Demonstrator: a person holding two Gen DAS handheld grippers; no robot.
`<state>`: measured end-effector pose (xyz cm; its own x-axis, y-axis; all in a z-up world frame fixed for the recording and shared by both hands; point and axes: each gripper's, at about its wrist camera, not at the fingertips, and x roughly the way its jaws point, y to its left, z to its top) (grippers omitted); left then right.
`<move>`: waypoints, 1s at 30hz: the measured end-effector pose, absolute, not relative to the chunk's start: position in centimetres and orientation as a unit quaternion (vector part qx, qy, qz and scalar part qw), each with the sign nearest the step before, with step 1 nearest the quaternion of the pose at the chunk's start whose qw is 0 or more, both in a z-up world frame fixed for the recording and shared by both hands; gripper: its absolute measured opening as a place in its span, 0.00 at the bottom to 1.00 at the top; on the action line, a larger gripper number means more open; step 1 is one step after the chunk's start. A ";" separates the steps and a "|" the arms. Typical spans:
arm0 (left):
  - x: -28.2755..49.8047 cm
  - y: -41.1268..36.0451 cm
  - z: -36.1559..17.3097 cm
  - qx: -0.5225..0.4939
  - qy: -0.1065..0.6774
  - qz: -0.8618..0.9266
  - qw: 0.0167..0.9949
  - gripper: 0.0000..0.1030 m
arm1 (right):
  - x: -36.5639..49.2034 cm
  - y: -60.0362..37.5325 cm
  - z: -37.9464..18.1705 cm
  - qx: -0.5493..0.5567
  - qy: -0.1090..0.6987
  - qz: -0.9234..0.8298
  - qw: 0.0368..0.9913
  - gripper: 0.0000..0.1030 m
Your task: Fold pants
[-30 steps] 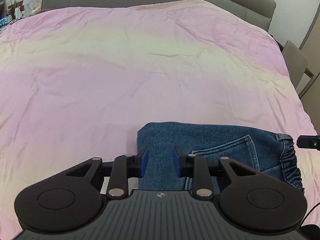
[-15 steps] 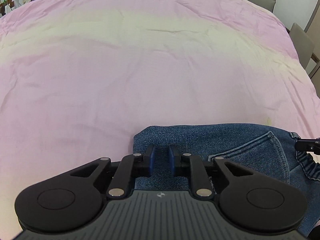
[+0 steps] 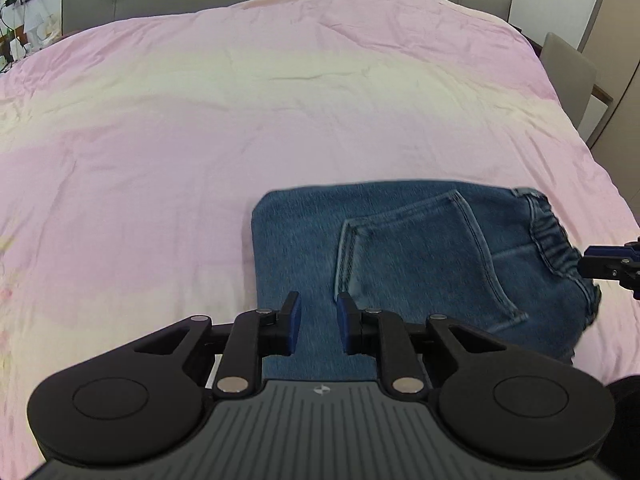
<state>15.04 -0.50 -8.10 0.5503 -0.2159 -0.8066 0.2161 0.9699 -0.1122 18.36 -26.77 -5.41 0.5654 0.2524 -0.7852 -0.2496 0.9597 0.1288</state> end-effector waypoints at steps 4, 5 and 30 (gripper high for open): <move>12.5 -1.1 -9.3 0.014 0.475 -0.117 0.872 0.21 | 15.1 -25.4 -6.3 -0.024 0.431 0.149 0.890 0.28; 12.1 -1.1 -9.9 0.016 0.481 -0.112 0.870 0.21 | 14.5 -25.0 -6.6 -0.035 0.425 0.147 0.892 0.29; 10.3 -1.9 -12.8 0.050 0.533 -0.075 0.841 0.21 | 14.2 -24.5 -10.4 -0.063 0.444 0.126 0.885 0.32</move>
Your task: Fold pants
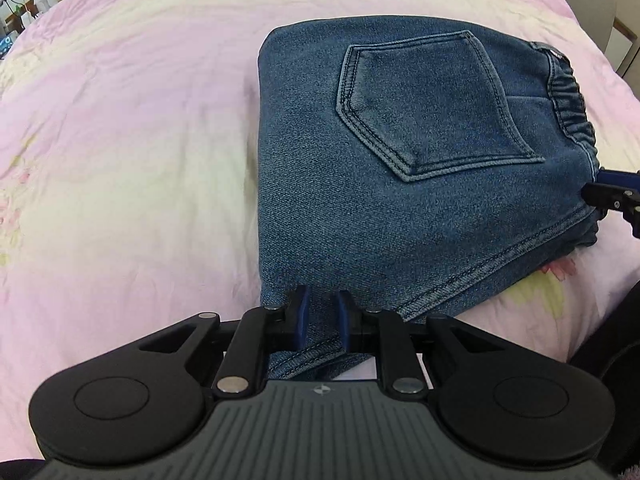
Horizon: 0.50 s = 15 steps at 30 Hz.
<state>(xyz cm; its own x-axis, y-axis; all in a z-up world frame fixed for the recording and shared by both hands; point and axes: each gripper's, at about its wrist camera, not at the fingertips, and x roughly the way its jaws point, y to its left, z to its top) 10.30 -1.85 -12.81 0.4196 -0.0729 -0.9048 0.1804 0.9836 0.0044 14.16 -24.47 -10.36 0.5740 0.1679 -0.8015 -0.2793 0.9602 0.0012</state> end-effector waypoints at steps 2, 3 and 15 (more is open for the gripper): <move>10.1 -2.0 -12.4 0.056 0.532 -0.072 0.842 0.21 | 14.1 -24.4 -10.4 -0.062 0.445 0.124 0.885 0.32; 10.0 -2.0 -12.2 0.058 0.531 -0.071 0.843 0.21 | 14.0 -24.4 -10.3 -0.062 0.445 0.122 0.885 0.32; 8.0 0.7 -8.8 0.048 0.499 -0.070 0.862 0.43 | 12.1 -24.8 -7.4 -0.080 0.448 0.140 0.879 0.50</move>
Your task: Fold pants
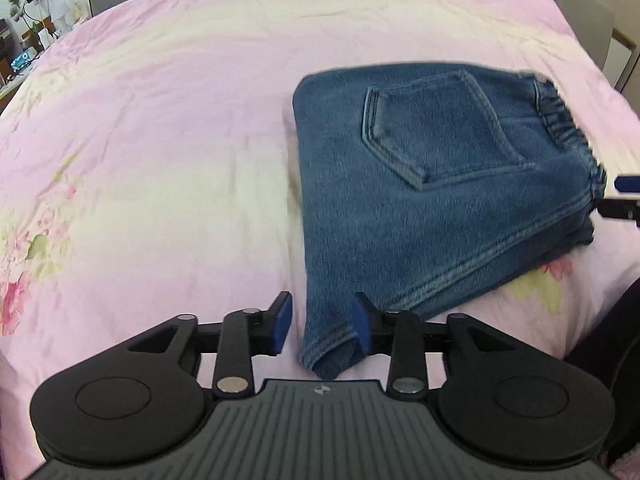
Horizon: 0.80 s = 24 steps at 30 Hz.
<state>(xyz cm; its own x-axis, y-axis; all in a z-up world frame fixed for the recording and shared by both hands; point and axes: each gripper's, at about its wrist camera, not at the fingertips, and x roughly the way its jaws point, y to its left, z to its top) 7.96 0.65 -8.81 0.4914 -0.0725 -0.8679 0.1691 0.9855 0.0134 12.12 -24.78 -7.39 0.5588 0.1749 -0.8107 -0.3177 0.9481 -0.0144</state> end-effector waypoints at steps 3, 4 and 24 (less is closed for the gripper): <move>9.2 1.3 -7.2 0.026 0.477 -0.078 0.875 0.56 | 12.1 -25.8 -6.3 -0.063 0.448 0.139 0.881 0.59; 9.7 1.4 -6.8 0.019 0.470 -0.081 0.879 0.60 | 12.3 -26.2 -6.0 -0.058 0.449 0.137 0.881 0.61; 19.8 5.2 -13.1 -0.169 0.502 -0.099 0.843 0.70 | 22.6 -36.2 -13.6 0.259 0.526 0.121 0.801 0.71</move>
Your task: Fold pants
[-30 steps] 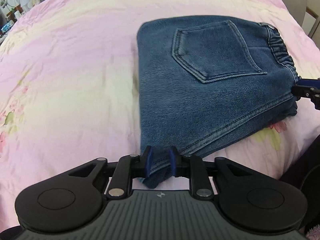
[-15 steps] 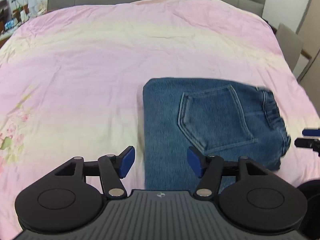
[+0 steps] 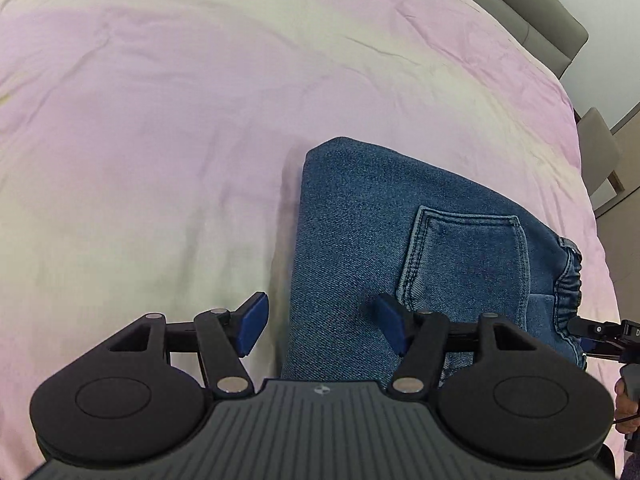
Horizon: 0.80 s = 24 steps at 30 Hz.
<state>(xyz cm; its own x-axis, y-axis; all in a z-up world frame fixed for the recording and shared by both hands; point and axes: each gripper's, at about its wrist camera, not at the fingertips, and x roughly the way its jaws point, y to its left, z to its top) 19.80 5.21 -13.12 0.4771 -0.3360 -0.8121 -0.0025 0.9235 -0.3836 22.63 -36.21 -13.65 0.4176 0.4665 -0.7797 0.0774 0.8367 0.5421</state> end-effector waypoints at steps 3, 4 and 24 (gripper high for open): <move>20.4 5.4 -13.8 -0.171 0.512 -0.103 0.835 0.72 | 23.5 -36.8 -15.3 0.287 0.537 0.133 0.782 0.71; 20.5 5.6 -14.0 -0.175 0.517 -0.105 0.832 0.73 | 23.7 -37.1 -15.8 0.298 0.539 0.139 0.775 0.71; 21.6 6.6 -16.1 -0.224 0.532 -0.122 0.807 0.68 | 24.6 -35.4 -18.1 0.327 0.543 0.175 0.753 0.54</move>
